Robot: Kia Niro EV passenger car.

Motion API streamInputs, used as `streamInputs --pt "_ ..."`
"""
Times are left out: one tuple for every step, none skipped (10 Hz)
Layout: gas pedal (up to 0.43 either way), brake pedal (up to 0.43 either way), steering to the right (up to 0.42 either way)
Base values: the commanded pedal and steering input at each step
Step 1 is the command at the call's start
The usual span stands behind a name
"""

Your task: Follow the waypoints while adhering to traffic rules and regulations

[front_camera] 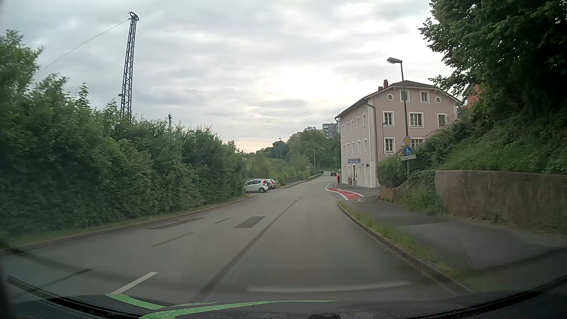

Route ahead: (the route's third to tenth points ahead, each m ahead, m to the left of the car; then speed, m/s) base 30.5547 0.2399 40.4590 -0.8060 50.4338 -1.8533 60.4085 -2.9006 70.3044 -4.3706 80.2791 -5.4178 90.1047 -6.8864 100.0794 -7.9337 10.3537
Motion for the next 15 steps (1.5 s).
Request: streamInputs --pt "0.039 0.000 0.007" --pt "0.039 0.000 0.008" --pt "0.039 0.000 0.007" --pt "0.039 0.000 0.007" --pt "0.047 0.000 0.007" --pt "0.047 0.000 0.007" --pt "0.059 0.000 0.008" --pt "0.067 0.000 0.007" --pt "0.067 0.000 0.008" --pt "0.067 0.000 0.008" --pt "0.098 0.000 0.009" --pt "0.118 0.000 0.009" --pt "0.118 0.000 0.009" --pt "0.118 0.000 0.009" --pt "0.138 0.000 0.009"
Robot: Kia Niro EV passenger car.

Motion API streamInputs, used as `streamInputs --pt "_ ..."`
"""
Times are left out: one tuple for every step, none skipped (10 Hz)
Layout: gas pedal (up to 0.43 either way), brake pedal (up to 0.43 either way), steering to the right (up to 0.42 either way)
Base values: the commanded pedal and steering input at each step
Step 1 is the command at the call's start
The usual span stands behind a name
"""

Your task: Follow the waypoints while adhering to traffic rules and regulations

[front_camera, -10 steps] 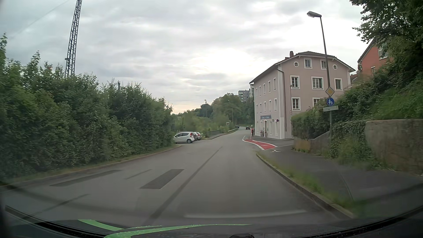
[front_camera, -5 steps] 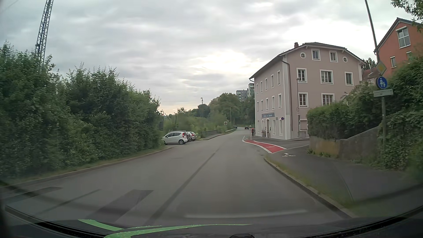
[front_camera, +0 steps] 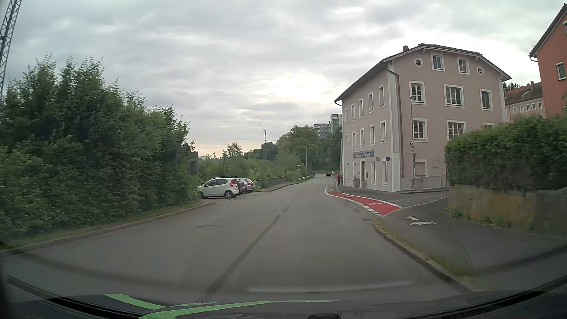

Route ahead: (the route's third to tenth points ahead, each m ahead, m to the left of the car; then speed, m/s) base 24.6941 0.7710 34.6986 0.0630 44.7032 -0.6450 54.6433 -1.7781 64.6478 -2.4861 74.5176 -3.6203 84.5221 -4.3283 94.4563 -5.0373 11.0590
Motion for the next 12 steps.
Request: streamInputs --pt "0.138 0.000 0.009" --pt "0.138 0.000 0.009" --pt "0.138 0.000 0.009" --pt "0.138 0.000 0.011" --pt "0.138 0.000 0.012" --pt "0.138 0.000 0.012" --pt "0.138 0.000 0.012" --pt "0.138 0.000 0.011" --pt "0.138 0.000 0.011" --pt "0.138 0.000 0.011" --pt "0.138 0.000 0.011" --pt "0.138 0.000 0.011"
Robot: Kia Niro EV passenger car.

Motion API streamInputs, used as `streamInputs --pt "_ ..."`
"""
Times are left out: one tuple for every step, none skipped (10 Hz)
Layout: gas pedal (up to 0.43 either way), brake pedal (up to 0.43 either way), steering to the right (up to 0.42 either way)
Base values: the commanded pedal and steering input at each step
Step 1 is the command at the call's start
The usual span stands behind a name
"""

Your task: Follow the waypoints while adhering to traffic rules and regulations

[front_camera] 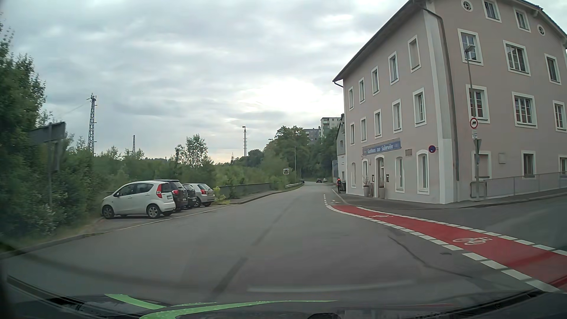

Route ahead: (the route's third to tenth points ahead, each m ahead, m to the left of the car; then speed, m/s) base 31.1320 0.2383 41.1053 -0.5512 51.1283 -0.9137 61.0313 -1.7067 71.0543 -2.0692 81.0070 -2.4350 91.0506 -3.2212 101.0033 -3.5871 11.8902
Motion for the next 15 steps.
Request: streamInputs --pt "0.138 0.000 0.011" --pt "0.138 0.000 0.011" --pt "0.138 0.000 0.010" --pt "0.138 0.000 0.010" --pt "0.138 0.000 0.010" --pt "0.138 0.000 0.010" --pt "0.138 0.000 0.010" --pt "0.138 0.000 0.010" --pt "0.138 0.000 0.010" --pt "0.138 0.000 0.010" --pt "0.138 0.000 0.010" --pt "0.138 0.000 0.010" --pt "0.130 0.000 0.010" --pt "0.130 0.000 0.010" --pt "0.130 0.000 0.008"
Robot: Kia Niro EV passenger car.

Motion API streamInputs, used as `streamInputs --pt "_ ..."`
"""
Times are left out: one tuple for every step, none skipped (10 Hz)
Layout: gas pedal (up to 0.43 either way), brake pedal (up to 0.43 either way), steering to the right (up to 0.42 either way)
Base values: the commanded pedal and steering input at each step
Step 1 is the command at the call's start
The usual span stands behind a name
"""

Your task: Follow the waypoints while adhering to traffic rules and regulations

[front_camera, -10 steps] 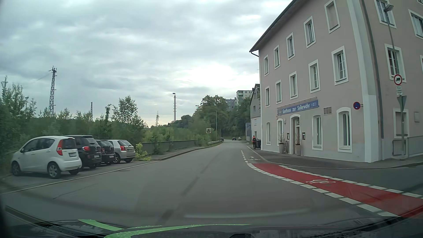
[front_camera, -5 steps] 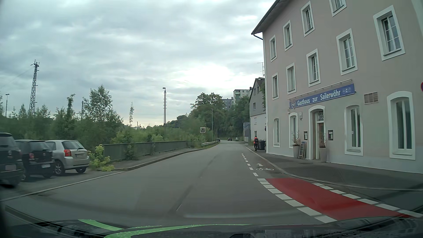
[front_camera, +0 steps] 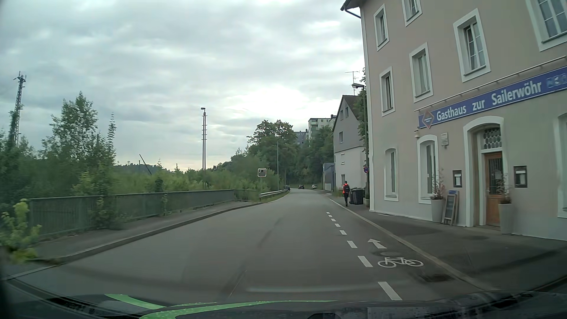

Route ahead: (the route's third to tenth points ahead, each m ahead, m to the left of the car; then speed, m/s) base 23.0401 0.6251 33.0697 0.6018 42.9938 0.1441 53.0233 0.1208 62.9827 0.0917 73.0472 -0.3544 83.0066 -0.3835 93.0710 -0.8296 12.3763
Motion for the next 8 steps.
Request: streamInputs --pt "0.130 0.000 0.008" --pt "0.130 0.000 0.007" --pt "0.130 0.000 0.007" --pt "0.130 0.000 0.007" --pt "0.130 0.000 0.006" --pt "0.130 0.000 0.006" --pt "0.130 0.000 0.006" --pt "0.130 0.000 0.006"
